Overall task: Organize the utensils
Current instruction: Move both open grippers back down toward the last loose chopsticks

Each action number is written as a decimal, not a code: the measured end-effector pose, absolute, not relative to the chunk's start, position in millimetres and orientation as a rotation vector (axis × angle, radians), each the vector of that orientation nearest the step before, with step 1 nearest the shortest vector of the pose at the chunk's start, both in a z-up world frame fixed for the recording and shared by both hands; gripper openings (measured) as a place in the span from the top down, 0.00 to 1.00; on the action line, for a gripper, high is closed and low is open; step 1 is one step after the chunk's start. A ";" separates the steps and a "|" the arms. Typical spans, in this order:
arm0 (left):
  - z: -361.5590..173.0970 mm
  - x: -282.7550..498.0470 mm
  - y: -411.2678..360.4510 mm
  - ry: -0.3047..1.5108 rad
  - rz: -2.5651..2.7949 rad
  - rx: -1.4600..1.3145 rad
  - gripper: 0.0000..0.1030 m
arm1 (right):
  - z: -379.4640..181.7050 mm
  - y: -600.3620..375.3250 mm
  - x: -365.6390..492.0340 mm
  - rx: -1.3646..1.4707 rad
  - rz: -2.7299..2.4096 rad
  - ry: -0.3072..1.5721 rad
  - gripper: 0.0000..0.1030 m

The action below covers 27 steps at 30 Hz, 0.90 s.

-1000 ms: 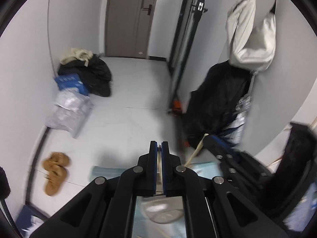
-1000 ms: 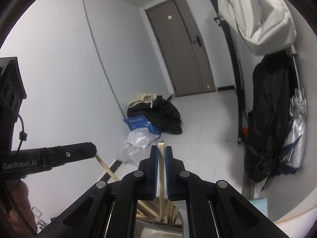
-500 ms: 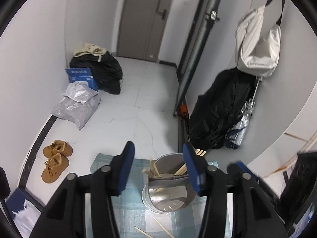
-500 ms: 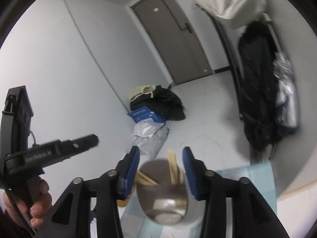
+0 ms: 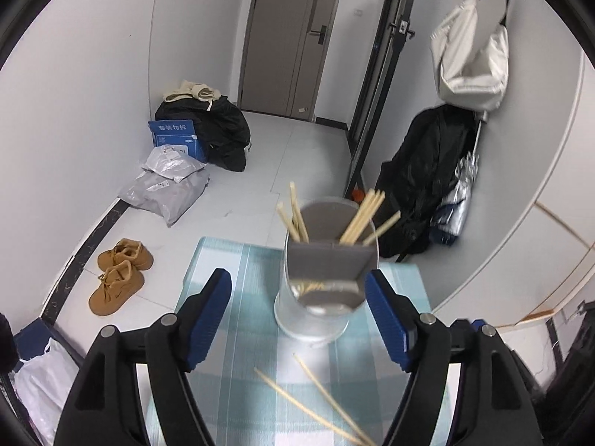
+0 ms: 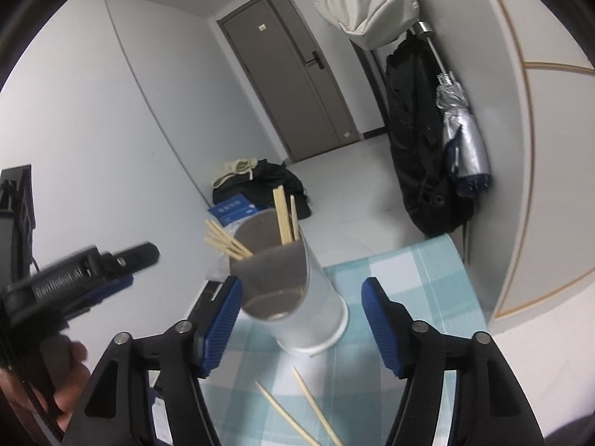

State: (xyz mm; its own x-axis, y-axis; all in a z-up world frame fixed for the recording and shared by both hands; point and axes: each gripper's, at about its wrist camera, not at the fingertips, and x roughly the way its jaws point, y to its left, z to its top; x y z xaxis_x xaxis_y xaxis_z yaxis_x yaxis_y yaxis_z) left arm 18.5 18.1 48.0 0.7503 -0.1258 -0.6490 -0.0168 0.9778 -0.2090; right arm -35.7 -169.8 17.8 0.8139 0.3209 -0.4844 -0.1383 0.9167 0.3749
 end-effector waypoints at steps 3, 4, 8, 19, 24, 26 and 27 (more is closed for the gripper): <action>35.2 7.8 16.6 0.726 -0.053 -0.200 0.26 | 9.1 -168.6 -51.2 0.340 0.253 0.580 0.30; 32.2 4.7 17.1 0.727 -0.048 -0.196 0.25 | 6.0 -168.1 -53.1 0.333 0.252 0.586 0.30; 11.8 -5.4 15.6 0.757 -0.023 -0.201 0.24 | -9.6 -164.7 -65.7 0.313 0.242 0.613 0.30; -18.1 -18.7 18.8 0.795 0.023 -0.211 0.24 | -37.2 -163.6 -81.0 0.272 0.255 0.659 0.28; -27.7 -20.7 19.1 0.788 0.025 -0.202 0.24 | -44.4 -167.5 -76.5 0.271 0.263 0.673 0.28; -33.7 -19.6 19.6 0.796 0.021 -0.204 0.24 | -47.7 -167.2 -74.7 0.269 0.271 0.685 0.28; -37.4 -18.3 20.2 0.805 0.017 -0.207 0.24 | -50.2 -167.0 -72.7 0.264 0.269 0.695 0.28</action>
